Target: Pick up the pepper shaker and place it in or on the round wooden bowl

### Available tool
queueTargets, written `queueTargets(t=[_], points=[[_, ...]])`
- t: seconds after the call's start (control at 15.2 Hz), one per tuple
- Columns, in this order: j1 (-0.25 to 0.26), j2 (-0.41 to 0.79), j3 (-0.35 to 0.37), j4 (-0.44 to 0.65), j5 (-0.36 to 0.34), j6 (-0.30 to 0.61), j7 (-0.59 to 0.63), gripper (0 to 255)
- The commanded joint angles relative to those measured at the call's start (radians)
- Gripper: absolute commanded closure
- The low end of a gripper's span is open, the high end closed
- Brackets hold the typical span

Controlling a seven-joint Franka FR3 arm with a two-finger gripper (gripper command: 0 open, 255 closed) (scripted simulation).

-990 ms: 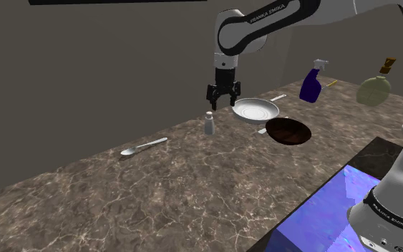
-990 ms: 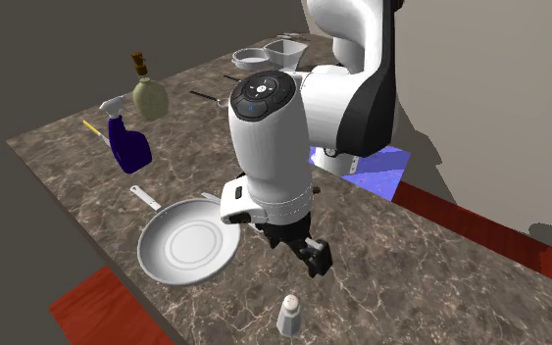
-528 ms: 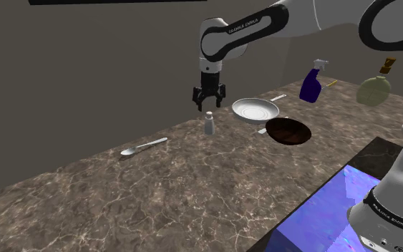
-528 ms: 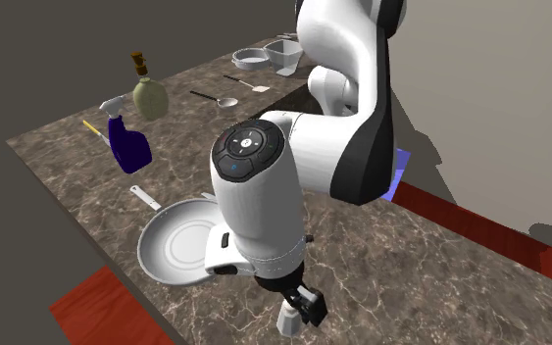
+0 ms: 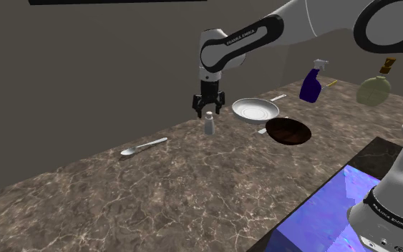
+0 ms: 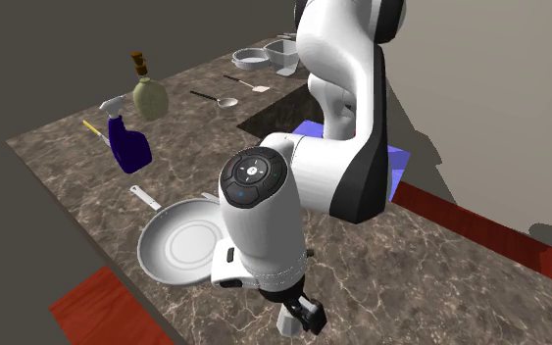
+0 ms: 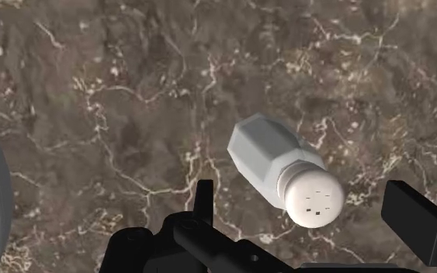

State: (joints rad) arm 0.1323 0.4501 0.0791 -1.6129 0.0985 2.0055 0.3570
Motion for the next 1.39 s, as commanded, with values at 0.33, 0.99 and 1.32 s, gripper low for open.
queueTargets(t=[0.33, 0.99, 1.32], points=[[0.000, 0.001, 0.000, -0.001, 0.000, 0.003, 0.000, 255], [0.000, -0.003, 0.000, 0.005, 0.000, -0.008, 0.001, 255], [0.000, -0.025, 0.000, 0.041, -0.001, -0.065, 0.007, 255]])
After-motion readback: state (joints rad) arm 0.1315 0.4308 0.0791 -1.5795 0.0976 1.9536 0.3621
